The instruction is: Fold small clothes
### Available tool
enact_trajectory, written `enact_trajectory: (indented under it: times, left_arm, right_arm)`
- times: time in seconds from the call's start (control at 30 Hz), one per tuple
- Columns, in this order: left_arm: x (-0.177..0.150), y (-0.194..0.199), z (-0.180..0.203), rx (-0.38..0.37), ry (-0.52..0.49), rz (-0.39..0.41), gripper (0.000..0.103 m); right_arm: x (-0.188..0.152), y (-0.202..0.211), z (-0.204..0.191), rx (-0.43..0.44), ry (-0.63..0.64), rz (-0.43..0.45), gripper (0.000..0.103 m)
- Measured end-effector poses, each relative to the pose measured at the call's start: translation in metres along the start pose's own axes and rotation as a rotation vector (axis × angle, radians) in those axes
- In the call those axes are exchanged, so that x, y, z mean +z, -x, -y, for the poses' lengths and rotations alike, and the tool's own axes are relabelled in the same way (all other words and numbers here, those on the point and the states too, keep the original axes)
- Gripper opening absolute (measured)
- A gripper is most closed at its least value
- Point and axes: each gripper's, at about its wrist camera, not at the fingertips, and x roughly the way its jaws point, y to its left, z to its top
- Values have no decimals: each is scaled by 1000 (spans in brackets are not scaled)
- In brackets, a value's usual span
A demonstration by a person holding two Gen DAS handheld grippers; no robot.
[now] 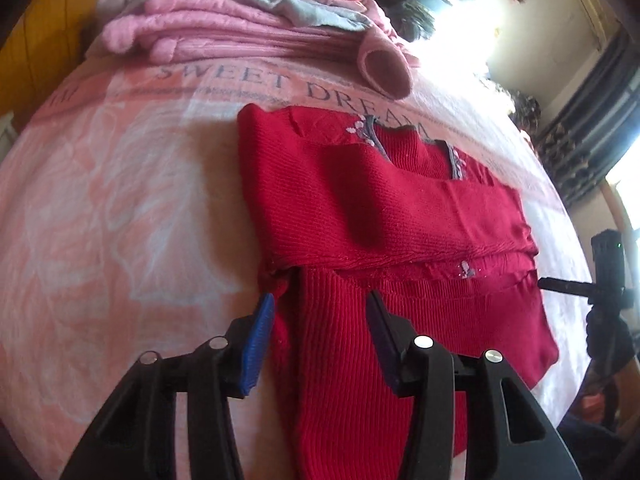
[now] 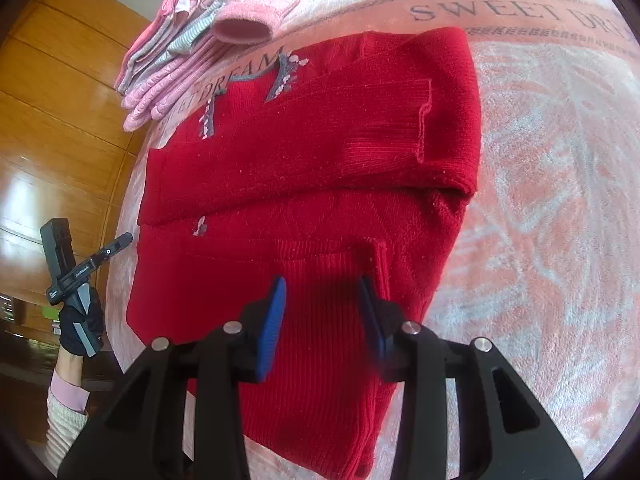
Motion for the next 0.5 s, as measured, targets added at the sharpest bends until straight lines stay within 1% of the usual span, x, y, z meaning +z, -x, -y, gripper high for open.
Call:
enact_trajectory:
  times: [0.13,0.23,0.27,0.3,0.37,0.47,0.5]
  left_arm:
    - [1,-23,12,5,-38,-36,49]
    - [-1,-35,20,58,-78,-39,47]
    - [-2,-35,22,67,-87,-29,38]
    - [-3,-34,22,82,-95,-21,17]
    - [-5,-28,20,70,-84,8,14]
    - [-12,-7,16,43,-55,95,12]
    - [-15,1,16,32,-47,123,7]
  right_arm:
    - [2,-8,-5,-11,31,-9,40]
    - [4,-9,-8,-6,46,-6,41]
    - [5,-9,-10,-5,50,-3,41]
    - [6,-9,-11,-2,56,1,41]
    - [7,-8,-14,1,68,6,41]
    - [8,-5,-16,2,93,11,41]
    - [8,-3,-16,0,102,13,41]
